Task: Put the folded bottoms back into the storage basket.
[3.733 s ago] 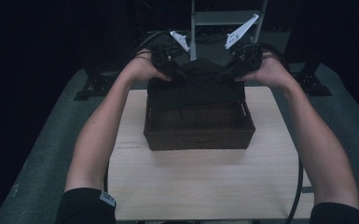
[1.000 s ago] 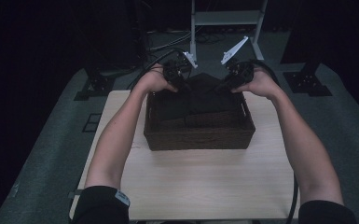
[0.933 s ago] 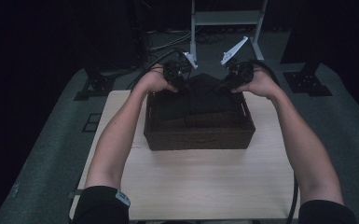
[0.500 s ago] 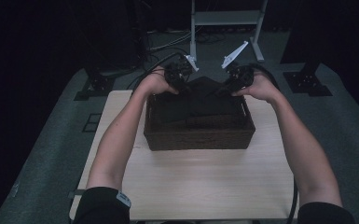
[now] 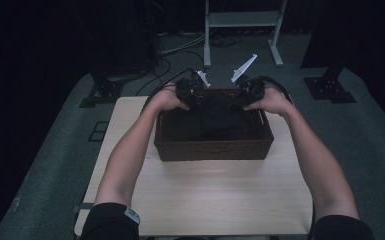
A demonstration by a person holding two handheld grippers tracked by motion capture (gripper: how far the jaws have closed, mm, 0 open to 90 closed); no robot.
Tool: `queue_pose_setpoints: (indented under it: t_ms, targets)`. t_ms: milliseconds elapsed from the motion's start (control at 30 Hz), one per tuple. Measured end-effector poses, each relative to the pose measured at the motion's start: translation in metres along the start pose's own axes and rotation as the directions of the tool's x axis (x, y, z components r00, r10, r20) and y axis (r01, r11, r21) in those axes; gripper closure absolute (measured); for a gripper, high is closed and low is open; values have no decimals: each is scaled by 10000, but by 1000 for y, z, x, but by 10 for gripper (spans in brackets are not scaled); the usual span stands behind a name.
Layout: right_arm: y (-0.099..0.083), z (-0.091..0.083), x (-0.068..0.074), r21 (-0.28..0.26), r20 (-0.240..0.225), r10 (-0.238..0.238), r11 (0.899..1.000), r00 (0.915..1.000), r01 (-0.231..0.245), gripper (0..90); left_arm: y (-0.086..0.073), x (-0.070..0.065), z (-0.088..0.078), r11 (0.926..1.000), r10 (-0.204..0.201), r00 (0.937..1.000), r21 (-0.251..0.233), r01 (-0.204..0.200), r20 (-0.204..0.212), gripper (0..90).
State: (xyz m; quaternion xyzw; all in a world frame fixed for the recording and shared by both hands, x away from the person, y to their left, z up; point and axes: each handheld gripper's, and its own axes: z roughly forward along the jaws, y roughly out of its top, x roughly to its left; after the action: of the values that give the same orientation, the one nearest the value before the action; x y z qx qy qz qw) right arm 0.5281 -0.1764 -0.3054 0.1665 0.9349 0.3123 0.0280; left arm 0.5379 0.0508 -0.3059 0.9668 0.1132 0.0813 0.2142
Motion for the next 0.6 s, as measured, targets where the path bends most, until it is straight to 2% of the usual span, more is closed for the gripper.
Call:
queue_pose_setpoints:
  t_ms: [300, 600]
  targets:
    - [-7, 13, -1, -232, -166, 199, 9995, 9997, -203, 721, -5, -1, 4, 9998, -70, 10000, 197, 71, -39, 784]
    - [-8, 20, -1, -4, -45, 142, 9999, 9999, -142, 720, -9, -3, 13, 9995, -105, 9999, 288, 107, -84, 784]
